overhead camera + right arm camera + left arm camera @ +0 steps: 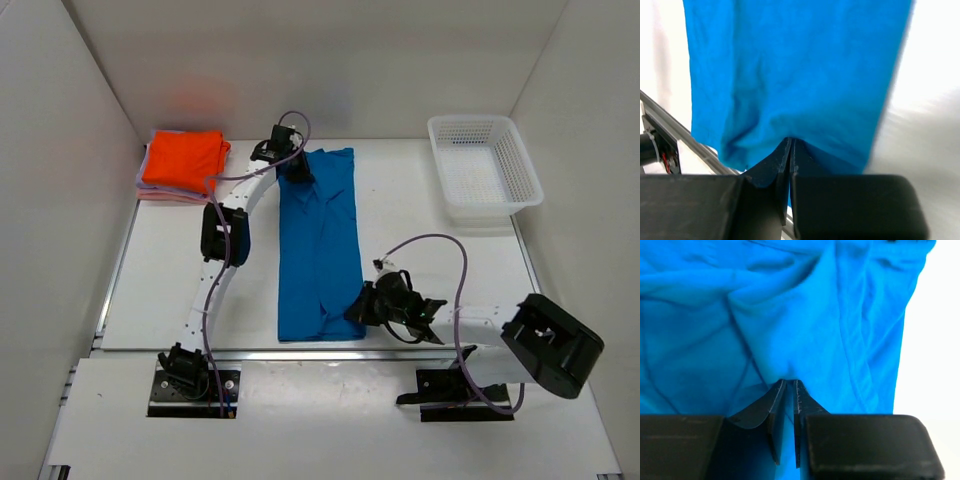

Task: Fold and stack the t-shirts
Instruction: Rotate the tshirt 90 degrees

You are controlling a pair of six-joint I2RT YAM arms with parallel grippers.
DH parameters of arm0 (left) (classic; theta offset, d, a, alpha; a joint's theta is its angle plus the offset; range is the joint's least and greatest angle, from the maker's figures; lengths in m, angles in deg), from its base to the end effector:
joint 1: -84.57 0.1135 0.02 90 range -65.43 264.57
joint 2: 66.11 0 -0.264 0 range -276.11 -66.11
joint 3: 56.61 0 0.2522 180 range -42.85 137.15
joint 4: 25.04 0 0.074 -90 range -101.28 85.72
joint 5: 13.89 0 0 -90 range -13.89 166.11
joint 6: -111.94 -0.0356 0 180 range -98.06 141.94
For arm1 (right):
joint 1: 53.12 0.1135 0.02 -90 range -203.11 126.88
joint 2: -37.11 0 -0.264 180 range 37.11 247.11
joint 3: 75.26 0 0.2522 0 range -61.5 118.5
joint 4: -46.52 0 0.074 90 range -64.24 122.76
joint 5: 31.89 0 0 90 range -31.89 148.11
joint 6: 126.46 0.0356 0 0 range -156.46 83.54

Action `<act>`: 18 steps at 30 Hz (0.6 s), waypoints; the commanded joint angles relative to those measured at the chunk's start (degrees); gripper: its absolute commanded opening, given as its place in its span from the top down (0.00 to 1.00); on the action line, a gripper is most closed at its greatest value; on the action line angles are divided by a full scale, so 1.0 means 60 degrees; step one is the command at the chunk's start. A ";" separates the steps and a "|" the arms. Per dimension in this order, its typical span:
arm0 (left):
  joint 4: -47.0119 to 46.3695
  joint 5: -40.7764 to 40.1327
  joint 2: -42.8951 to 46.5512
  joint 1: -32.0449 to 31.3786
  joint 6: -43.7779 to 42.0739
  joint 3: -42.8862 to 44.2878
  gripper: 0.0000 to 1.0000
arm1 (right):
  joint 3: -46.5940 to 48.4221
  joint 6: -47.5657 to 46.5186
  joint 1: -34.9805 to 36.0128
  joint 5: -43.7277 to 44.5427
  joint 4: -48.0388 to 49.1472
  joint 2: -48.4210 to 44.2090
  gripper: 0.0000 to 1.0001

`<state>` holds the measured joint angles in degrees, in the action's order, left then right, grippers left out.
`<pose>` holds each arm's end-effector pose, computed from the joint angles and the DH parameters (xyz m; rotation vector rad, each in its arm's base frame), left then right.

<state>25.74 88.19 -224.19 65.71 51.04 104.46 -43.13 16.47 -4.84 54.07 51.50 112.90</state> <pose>0.5558 -0.1977 0.1446 -0.1204 2.4775 -0.6284 0.1466 0.1682 0.1269 0.0580 2.4522 0.9654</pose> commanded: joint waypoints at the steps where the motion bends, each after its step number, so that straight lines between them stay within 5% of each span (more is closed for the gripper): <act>1: -0.0705 -0.0079 0.0390 0.0403 0.0525 -0.0105 0.77 | -0.0614 -0.0396 -0.0411 0.0162 0.0168 -0.0880 1.00; 7: -0.0937 0.0887 0.0738 0.0506 0.0775 0.0556 0.75 | -0.0893 -0.1538 -0.0867 -0.1462 0.1414 -0.1221 1.00; 11: -0.1322 0.1721 0.1765 0.0432 0.1097 -0.0044 0.72 | -0.0135 -0.2548 -0.0516 -0.1774 0.1055 -0.1585 0.85; 14: -0.0169 0.2016 0.2847 0.0140 0.0498 -0.0102 0.69 | 0.0482 -0.3135 -0.0777 -0.1598 0.0205 -0.2096 0.72; 18: 0.1375 0.1272 0.4863 -0.0401 -0.0950 -0.2770 0.60 | 0.0834 -0.3270 -0.1773 -0.2210 -0.1477 -0.2977 0.60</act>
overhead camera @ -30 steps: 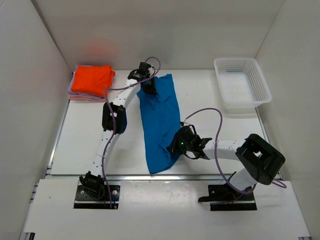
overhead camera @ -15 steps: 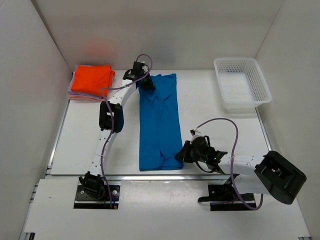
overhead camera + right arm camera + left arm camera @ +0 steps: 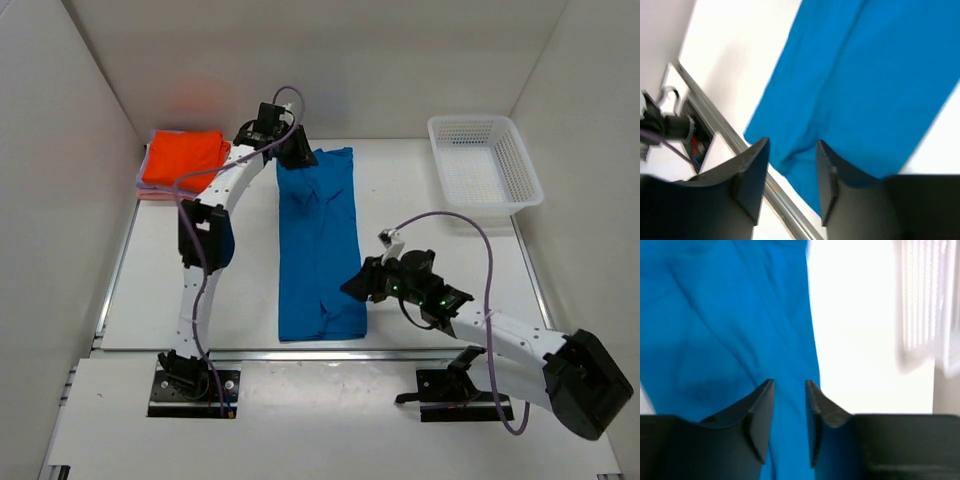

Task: Fold and stack the t-shirts
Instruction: Rotate the tshirt 90 degrees, then grab the bottom of the folded rectangular tshirt with both arms

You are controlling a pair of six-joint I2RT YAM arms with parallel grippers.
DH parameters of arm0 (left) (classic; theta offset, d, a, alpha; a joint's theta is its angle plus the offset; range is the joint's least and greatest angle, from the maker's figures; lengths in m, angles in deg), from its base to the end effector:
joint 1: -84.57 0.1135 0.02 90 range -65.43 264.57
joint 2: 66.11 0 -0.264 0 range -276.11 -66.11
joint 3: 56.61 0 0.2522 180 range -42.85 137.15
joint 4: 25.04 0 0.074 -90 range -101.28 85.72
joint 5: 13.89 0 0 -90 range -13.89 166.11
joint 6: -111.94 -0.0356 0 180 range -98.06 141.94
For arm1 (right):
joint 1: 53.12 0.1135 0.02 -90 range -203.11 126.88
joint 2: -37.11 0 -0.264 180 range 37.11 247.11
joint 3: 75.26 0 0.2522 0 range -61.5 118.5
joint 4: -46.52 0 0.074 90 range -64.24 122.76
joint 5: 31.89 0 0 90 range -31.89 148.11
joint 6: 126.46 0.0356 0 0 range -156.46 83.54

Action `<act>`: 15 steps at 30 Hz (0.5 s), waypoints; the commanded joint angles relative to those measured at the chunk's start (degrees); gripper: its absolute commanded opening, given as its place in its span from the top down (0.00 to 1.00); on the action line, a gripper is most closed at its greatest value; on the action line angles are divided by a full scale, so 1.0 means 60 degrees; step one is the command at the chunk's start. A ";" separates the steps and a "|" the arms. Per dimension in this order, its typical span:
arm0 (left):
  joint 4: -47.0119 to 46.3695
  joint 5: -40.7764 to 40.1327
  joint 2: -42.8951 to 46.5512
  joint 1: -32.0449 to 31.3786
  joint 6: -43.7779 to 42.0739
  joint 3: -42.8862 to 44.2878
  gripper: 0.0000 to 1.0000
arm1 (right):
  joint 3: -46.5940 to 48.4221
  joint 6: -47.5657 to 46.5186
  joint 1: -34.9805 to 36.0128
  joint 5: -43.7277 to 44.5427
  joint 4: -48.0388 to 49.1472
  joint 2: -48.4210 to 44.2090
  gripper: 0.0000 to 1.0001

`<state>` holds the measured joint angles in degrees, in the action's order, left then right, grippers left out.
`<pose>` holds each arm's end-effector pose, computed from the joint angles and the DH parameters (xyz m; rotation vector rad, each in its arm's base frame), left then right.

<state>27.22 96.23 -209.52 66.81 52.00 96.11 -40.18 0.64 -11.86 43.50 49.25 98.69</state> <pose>0.5291 -0.1823 0.2385 -0.0729 2.4092 -0.8138 0.1589 0.1514 0.1894 -0.2576 2.1412 1.0991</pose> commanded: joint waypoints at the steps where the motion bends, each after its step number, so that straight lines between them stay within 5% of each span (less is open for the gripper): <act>1: 0.0953 -0.0333 0.3472 -0.0701 -0.1332 -0.3132 0.56 | 0.0488 -0.0588 -0.1186 -0.0726 -0.1528 -0.0683 0.58; 6: 0.0175 -0.0745 0.7140 -0.1287 -0.1642 -0.8534 0.41 | 0.0739 -0.0457 -0.3037 -0.2559 -0.4049 -0.0858 0.53; 9: -0.0831 -0.0556 1.0006 -0.1406 -0.0737 -1.2541 0.40 | 0.0388 0.0054 -0.2718 -0.2429 -0.4447 -0.1443 0.54; 15: -0.1100 -0.0966 1.3147 -0.1435 -0.0016 -1.6751 0.41 | -0.1103 0.1299 -0.1838 -0.2150 -0.4741 -0.2366 0.53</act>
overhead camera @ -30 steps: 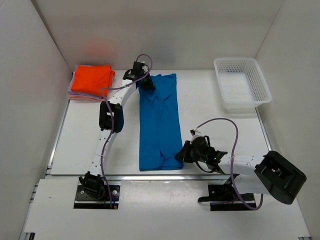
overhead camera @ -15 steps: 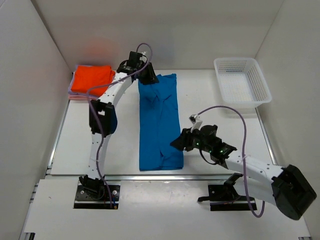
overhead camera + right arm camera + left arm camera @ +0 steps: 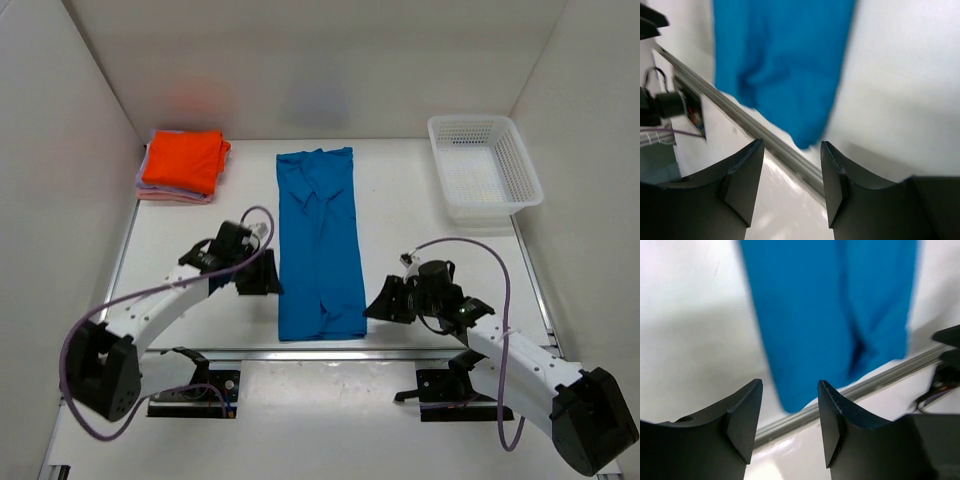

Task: Fold and stack the t-shirts
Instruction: Grab the bottom of the folded rectangular tshirt with both arms

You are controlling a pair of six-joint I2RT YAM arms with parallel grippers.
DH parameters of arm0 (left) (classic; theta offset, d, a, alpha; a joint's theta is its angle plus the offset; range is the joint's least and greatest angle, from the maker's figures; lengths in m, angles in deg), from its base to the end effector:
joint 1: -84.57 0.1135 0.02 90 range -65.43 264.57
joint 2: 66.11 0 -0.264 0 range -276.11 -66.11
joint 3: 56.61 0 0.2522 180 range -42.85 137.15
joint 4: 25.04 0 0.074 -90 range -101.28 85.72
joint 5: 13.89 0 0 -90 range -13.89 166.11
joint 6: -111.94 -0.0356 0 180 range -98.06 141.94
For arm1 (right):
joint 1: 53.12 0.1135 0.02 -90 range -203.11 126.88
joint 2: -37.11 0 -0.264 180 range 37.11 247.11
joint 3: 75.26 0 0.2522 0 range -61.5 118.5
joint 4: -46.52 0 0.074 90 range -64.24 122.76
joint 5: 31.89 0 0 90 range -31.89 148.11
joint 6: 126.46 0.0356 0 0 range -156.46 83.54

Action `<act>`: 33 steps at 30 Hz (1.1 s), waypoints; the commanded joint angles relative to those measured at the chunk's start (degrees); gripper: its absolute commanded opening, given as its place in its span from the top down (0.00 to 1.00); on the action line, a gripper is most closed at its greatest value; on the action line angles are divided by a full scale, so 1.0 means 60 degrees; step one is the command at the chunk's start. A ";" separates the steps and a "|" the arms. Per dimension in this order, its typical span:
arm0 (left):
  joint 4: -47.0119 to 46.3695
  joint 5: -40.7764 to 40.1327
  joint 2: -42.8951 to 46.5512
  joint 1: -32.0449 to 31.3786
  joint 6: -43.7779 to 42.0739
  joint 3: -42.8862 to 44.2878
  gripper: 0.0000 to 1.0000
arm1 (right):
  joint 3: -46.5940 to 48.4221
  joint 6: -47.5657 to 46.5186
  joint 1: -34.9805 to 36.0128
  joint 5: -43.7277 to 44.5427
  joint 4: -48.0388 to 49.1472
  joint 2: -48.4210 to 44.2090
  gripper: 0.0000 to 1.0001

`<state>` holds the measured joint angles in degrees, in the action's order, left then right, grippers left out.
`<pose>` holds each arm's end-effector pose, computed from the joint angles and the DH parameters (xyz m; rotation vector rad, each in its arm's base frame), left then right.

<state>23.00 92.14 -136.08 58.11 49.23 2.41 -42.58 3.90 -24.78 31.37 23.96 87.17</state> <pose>0.2042 -0.1126 0.2209 0.0860 2.7038 -0.6785 0.1441 0.0959 0.1727 -0.0138 2.4509 1.1198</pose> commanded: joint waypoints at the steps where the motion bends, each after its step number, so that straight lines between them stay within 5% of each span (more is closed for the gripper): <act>1: -0.0367 -0.0299 0.1099 0.0015 0.0505 -0.1301 0.41 | -0.0895 0.1005 0.0447 -0.0113 -0.0453 -0.0680 0.54; 8: -0.1434 -0.0445 0.2449 -0.0599 0.2012 -0.3293 0.43 | -0.2127 0.1477 0.0170 -0.0303 -0.0131 -0.1415 0.55; 20: -0.3075 -0.0972 0.1614 -0.2123 0.3405 -0.4114 0.46 | -0.1850 0.1799 0.0917 -0.0333 0.1700 0.0956 0.57; 27: -0.3268 -0.0886 0.1422 -0.2198 0.3348 -0.4466 0.86 | -0.1308 0.1302 0.1121 -0.0304 0.2169 0.2274 0.63; 29: -0.3267 -0.0929 0.1569 -0.2139 0.3377 -0.4496 0.90 | -0.1133 0.1228 0.1122 -0.0405 0.2372 0.2612 0.67; 30: -0.3238 -0.0900 0.1613 -0.2080 0.3377 -0.4583 0.92 | -0.1102 0.1228 0.1151 -0.0421 0.2534 0.2802 0.72; 32: -0.3209 -0.0884 0.1716 -0.2166 0.3319 -0.4598 0.98 | -0.1045 0.1257 0.1166 -0.0465 0.2637 0.3081 1.00; 33: -0.3238 -0.0856 0.1702 -0.2153 0.3362 -0.4642 1.00 | -0.1043 0.1315 0.1238 -0.0407 0.2609 0.3169 1.00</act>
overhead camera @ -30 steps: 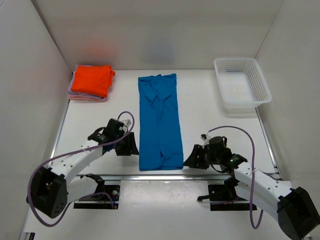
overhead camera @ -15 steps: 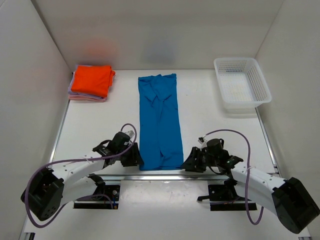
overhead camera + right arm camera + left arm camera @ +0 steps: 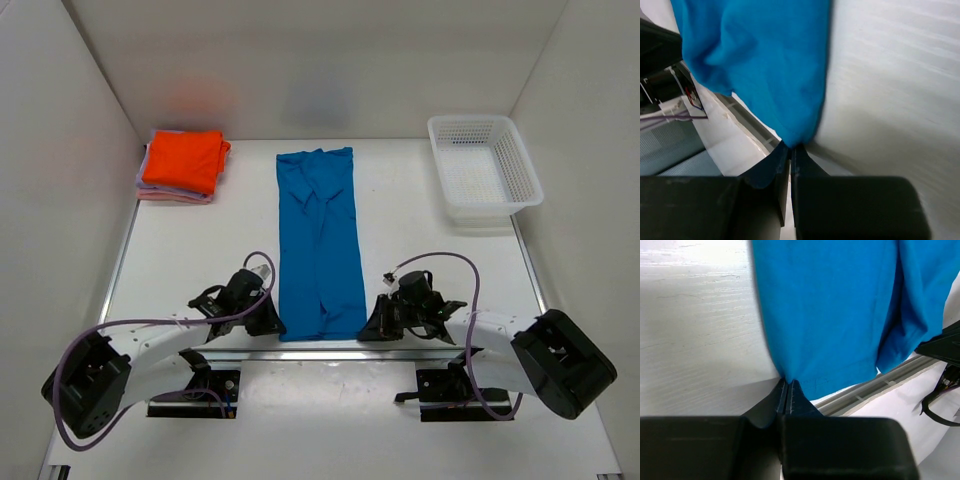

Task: Fold and stack the t-shirts
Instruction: Grab the bottom of the folded rectangular tshirt with both arms, then fold the folded rectangular tshirt in 1/3 of the way

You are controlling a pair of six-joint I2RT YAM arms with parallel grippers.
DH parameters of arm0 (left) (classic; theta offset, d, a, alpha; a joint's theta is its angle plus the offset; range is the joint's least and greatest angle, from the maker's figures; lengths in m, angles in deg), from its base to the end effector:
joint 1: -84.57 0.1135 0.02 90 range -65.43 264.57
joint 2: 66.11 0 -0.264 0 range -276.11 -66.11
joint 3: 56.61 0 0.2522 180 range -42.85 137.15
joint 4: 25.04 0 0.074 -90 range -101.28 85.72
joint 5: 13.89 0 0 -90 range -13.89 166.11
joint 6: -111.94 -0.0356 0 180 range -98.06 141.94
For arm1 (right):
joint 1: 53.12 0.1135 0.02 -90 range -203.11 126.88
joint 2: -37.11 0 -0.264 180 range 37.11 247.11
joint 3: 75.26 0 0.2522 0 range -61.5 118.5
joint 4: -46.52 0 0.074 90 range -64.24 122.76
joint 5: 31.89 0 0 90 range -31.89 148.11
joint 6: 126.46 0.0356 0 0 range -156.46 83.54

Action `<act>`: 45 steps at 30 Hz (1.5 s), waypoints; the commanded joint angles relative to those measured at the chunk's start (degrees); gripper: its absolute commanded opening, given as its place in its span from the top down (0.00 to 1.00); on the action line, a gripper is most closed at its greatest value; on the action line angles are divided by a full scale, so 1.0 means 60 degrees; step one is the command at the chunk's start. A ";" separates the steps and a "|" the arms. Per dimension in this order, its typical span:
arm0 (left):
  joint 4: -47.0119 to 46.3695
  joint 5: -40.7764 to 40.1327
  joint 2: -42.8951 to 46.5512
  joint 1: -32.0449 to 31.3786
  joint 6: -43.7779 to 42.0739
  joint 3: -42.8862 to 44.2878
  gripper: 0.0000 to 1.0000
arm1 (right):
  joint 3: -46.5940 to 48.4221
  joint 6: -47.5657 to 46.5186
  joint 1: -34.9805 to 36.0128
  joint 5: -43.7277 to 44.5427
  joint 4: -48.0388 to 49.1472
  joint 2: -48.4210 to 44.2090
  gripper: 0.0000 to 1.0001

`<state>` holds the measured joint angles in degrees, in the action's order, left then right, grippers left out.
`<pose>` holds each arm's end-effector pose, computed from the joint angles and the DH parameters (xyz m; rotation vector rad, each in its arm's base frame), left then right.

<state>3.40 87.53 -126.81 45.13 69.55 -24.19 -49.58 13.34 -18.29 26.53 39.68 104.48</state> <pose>0.1289 -0.1151 0.1332 -0.1140 2.7518 -0.7662 0.1337 0.1157 0.1113 0.0649 2.7054 1.2484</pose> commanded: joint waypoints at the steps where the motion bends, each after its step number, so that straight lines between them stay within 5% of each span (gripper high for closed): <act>1: 0.0058 -0.0072 0.0201 -0.0018 -0.0098 -0.0238 1.00 | 0.0180 -0.0331 0.0302 0.0384 -0.0068 0.0314 1.00; 15: 0.0980 0.0103 0.0406 -0.0150 -0.0422 -0.0252 1.00 | -0.0435 -0.0682 0.0596 -0.0391 -0.2323 -0.1736 1.00; 24: 0.1435 0.0338 0.0553 -0.0150 -0.0641 0.0011 1.00 | 0.0238 -0.1078 0.0685 -0.1080 -0.2135 -0.0537 1.00; 34: 0.2578 0.1143 -0.1144 0.2441 -0.2910 0.3846 1.00 | 0.3650 -0.3170 -0.1713 -0.1929 -0.4036 0.1043 1.00; 45: 0.1084 0.2242 -0.5027 0.3877 -0.3117 0.6572 1.00 | 0.7897 -0.4638 -0.3402 -0.2281 -0.5034 0.4413 1.00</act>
<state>12.69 98.11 -154.81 66.96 52.09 11.61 -7.72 -11.12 -37.56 14.67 11.98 128.15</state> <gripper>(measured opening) 0.073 0.008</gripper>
